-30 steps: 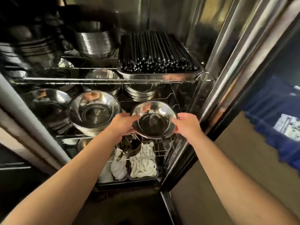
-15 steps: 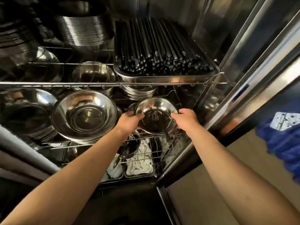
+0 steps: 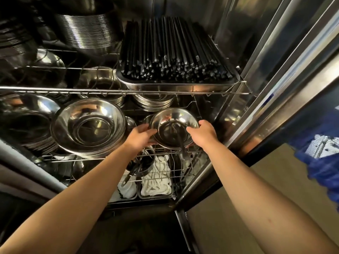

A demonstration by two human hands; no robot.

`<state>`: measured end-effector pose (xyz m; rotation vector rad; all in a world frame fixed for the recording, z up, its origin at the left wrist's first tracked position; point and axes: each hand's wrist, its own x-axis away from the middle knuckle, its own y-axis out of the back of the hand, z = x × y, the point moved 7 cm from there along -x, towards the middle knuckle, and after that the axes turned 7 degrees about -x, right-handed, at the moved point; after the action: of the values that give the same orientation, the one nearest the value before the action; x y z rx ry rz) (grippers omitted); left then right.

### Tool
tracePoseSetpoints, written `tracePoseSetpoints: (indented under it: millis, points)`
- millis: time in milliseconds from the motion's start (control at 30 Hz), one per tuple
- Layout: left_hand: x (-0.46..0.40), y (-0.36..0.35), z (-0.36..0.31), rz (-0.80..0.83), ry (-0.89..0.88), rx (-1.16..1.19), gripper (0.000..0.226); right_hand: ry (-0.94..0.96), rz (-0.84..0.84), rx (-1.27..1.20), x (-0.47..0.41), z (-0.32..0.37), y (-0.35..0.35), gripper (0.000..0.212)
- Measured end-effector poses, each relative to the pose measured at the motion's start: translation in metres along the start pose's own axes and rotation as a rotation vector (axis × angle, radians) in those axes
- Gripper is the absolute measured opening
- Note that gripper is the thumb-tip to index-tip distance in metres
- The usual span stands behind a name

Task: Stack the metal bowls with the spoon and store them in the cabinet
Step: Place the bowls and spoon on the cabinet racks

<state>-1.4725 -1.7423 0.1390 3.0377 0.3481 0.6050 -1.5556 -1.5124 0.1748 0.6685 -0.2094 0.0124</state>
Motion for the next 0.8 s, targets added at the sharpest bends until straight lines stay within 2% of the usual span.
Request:
tracePoseSetpoints:
  millis: [133, 300, 400, 567, 800]
  points:
    - [0.011, 0.004, -0.006, -0.059, -0.127, -0.289, 0.051, 0.048, 0.035, 0.096, 0.006, 0.008, -0.002, 0.050]
    - [0.030, 0.014, -0.002, -0.066, -0.235, -0.642, 0.066, 0.122, 0.014, 0.230, 0.017, 0.019, -0.003, 0.063]
    - [0.042, 0.018, 0.007, -0.089, -0.303, -0.916, 0.072, 0.246, -0.030, 0.283, 0.026, 0.028, -0.008, 0.057]
    - [0.058, 0.022, 0.027, -0.123, -0.272, -1.330, 0.078, 0.402, -0.007, 0.366, 0.041, 0.040, -0.024, 0.041]
    - [0.082, 0.030, 0.049, -0.246, -0.258, -1.653, 0.081, 0.336, 0.081, 0.501, 0.042, 0.036, -0.044, 0.034]
